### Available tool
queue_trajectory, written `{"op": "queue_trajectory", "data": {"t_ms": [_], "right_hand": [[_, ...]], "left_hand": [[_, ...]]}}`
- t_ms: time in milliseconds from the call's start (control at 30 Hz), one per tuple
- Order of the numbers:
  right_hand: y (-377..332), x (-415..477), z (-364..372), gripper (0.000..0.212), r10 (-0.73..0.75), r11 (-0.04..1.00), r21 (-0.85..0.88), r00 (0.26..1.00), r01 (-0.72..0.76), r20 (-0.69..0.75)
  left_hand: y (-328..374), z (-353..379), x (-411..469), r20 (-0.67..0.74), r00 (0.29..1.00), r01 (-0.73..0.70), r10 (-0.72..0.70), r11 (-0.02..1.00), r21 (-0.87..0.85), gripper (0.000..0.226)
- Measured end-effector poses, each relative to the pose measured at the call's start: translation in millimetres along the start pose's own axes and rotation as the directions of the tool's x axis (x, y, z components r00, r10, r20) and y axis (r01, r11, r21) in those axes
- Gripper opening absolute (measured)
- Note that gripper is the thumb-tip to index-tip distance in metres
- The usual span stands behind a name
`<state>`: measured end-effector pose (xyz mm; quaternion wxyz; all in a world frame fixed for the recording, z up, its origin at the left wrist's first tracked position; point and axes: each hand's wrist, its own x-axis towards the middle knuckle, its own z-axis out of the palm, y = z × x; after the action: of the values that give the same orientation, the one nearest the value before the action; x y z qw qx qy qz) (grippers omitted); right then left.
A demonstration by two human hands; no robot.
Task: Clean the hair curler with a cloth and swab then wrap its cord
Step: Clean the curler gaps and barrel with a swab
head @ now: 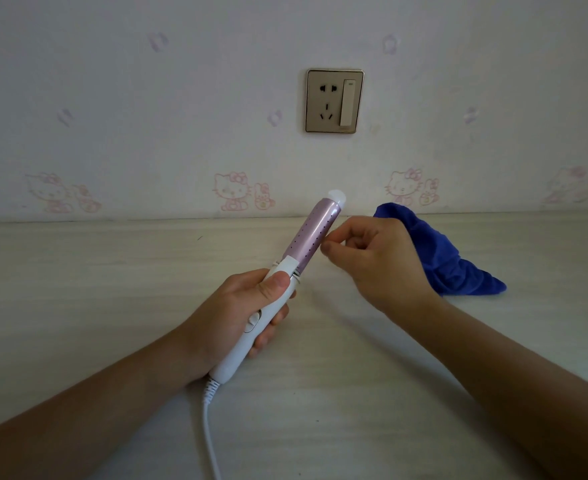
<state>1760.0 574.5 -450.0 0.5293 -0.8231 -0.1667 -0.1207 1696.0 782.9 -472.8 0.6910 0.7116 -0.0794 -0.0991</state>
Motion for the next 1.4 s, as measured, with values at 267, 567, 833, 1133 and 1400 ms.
{"op": "queue_trajectory", "data": {"t_ms": [267, 567, 833, 1133, 1400], "right_hand": [[-4, -5, 6, 0.012, -0.07, 0.998, 0.023, 0.984, 0.067, 0.167], [-9, -9, 10, 0.012, -0.125, 0.992, 0.053, 0.951, 0.115, 0.283], [-5, -9, 6, 0.015, -0.09, 0.996, -0.012, 0.982, 0.093, 0.164], [-1, 4, -1, 0.019, -0.008, 1.0, 0.01, 1.0, 0.008, 0.009], [-3, 10, -14, 0.014, 0.031, 0.999, 0.039, 0.994, -0.027, -0.101]], "left_hand": [[-3, -3, 1, -0.005, 0.999, -0.032, 0.032, 0.999, -0.032, 0.044], [-7, -6, -1, -0.014, 0.997, -0.083, 0.082, 0.995, -0.061, 0.051], [-3, 0, 2, -0.002, 0.999, -0.052, 0.052, 0.999, -0.013, 0.061], [-4, -3, 0, 0.006, 1.0, -0.028, 0.028, 1.0, -0.007, 0.056], [-2, 1, -1, 0.011, 1.0, -0.004, 0.004, 1.0, -0.007, 0.055]]}}
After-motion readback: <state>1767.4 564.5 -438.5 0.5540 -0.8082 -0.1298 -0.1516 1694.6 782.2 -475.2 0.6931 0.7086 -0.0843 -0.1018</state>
